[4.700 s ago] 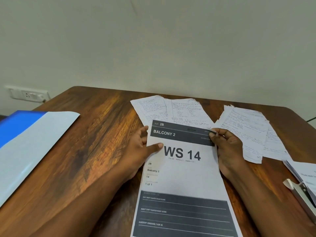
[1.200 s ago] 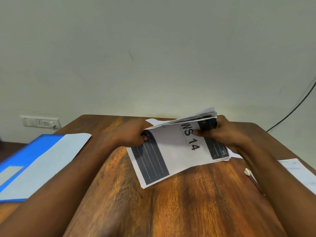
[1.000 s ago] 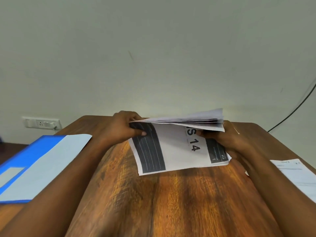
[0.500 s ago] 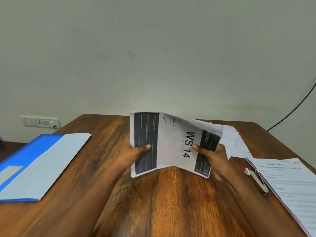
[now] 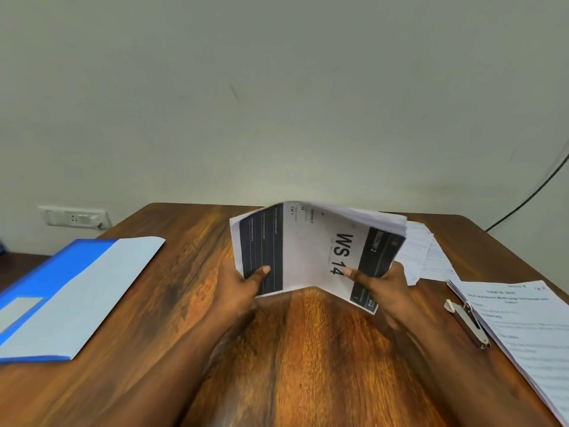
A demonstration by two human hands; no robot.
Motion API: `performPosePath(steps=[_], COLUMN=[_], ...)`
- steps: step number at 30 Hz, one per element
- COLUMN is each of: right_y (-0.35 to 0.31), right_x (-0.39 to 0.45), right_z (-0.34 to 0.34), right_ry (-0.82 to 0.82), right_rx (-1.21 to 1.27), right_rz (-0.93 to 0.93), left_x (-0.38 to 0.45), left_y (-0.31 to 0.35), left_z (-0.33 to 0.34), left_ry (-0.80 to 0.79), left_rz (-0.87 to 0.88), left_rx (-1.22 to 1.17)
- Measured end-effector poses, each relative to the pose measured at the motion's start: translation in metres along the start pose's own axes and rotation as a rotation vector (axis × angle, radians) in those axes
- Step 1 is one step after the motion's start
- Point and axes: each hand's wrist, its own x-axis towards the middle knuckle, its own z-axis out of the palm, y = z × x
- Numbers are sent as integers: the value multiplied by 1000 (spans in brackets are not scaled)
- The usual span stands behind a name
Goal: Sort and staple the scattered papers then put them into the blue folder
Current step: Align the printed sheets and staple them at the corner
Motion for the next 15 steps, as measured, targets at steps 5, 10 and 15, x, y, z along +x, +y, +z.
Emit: performPosePath(steps=[5, 10, 15], right_y=[17, 15, 25], right_x=[-2, 0, -2], right_z=[7, 6, 5], right_ry=[-8, 24, -31], right_rx=[-84, -47, -133], right_rz=[80, 50, 71], left_x=[-5, -4, -3], left_y=[-9, -12, -16], left_z=[-4, -4, -7], left_ry=[-19, -17, -20], left_rz=[18, 18, 25], left_rx=[98, 78, 123])
